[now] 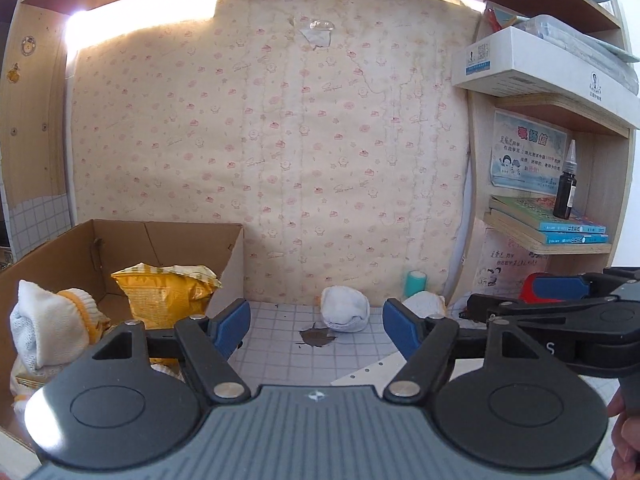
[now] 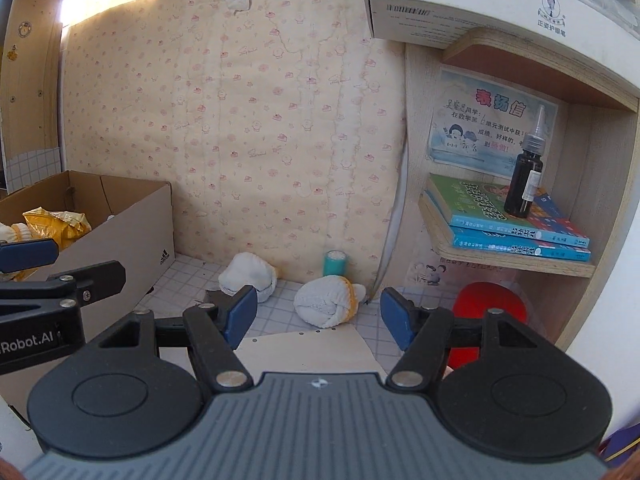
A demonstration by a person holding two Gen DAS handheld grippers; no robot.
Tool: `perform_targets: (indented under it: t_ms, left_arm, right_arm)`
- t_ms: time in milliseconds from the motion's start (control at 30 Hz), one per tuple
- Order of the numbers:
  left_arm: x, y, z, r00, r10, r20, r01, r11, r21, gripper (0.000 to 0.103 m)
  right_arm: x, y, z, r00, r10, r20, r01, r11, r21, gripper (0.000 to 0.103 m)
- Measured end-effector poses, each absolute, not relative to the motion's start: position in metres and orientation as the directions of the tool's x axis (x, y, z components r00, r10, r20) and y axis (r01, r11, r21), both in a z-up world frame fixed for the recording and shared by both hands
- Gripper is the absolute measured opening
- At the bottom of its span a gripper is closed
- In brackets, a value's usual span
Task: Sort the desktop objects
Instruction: 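Move both tools back toward the two remaining white gloves on the desk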
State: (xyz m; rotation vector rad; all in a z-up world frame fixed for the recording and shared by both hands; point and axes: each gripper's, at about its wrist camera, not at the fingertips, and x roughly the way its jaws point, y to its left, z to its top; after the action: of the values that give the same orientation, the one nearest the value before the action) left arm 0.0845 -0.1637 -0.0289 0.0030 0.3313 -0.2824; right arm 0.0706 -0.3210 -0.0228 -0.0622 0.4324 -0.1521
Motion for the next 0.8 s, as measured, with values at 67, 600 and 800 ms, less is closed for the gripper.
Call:
perform_targets:
  t_ms: [67, 600, 800]
  left_arm:
    - [0.091, -0.170, -0.031, 0.906, -0.269, -0.326, 0.268, 0.962, -0.049, 0.076]
    - [0.160, -0.202, -0.055, 0.883, -0.227, -0.411, 0.233, 0.972, -0.037, 0.076]
    - [0.177, -0.211, -0.061, 0.886, -0.184, -0.426, 0.192, 0.981, -0.023, 0.076]
  right_arm:
    - [0.075, -0.326, -0.025, 0.895, -0.155, -0.417, 0.133, 0.988, -0.082, 0.067]
    - [0.114, -0.355, -0.044, 0.877, -0.151, -0.455, 0.142, 0.988, -0.055, 0.067]
    - [0.124, -0.362, -0.045, 0.873, -0.161, -0.461, 0.153, 0.987, -0.056, 0.067]
